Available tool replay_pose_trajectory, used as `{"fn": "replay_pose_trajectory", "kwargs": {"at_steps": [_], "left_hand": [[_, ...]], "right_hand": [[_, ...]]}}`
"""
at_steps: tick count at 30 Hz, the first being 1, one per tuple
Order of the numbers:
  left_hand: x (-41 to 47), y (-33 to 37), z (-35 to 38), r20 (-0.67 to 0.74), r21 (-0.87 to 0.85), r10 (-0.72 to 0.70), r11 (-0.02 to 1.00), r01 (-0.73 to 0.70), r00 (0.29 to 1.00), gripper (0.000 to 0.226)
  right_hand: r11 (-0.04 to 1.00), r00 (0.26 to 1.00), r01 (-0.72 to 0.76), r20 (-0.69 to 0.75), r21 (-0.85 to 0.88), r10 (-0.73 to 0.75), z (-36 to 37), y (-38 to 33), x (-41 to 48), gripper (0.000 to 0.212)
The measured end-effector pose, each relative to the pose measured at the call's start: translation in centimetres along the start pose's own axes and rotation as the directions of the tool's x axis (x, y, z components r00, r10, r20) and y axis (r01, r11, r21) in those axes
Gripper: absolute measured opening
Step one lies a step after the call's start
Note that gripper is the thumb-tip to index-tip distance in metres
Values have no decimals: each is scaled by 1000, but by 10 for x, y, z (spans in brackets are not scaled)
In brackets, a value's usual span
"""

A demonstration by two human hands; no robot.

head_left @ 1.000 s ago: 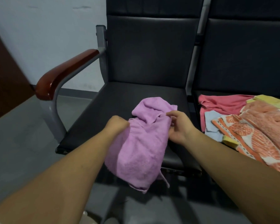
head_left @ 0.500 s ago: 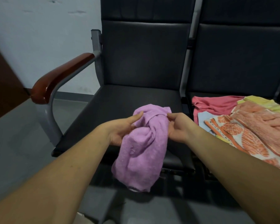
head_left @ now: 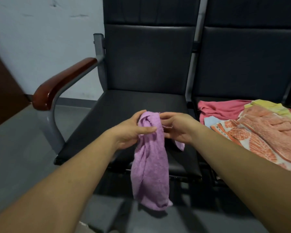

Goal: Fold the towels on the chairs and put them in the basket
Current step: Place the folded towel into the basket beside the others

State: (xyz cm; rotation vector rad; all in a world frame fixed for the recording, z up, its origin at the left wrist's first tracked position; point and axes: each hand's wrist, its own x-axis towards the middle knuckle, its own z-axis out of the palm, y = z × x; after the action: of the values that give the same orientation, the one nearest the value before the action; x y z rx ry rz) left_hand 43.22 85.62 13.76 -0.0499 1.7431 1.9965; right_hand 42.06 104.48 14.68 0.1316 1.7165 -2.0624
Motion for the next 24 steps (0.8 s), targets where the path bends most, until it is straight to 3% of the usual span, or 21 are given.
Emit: {"fn": "replay_pose_trajectory", "kwargs": {"at_steps": [2, 5, 8, 11, 14, 20, 24], "left_hand": [[1, 1, 6, -119, 23, 47, 999, -45, 992, 57], [2, 7, 11, -224, -153, 97, 979, -134, 970, 33], [4, 10, 12, -240, -217, 102, 964, -156, 965, 31], [-1, 10, 15, -228, -115, 128, 981, -157, 965, 26], [-8, 14, 12, -232, -25, 184, 981, -195, 955, 21], [-26, 16, 2, -223, 311, 267, 931, -191, 938, 24], [-35, 17, 6, -320, 272, 241, 950, -155, 916, 28]], "right_hand": [[994, 994, 90, -58, -55, -93, 4, -4, 1, 26], [980, 977, 154, -132, -124, -170, 10, -5, 2, 12], [994, 990, -17, -143, -109, 1, 7, -1, 7, 35], [985, 986, -162, 55, 57, 159, 7, 0, 5, 49], [985, 985, -164, 73, 57, 159, 3, -2, 4, 37], [997, 996, -22, -85, -74, 16, 3, -7, -7, 18], [992, 977, 87, -185, -97, -104, 7, -11, -21, 19]]}}
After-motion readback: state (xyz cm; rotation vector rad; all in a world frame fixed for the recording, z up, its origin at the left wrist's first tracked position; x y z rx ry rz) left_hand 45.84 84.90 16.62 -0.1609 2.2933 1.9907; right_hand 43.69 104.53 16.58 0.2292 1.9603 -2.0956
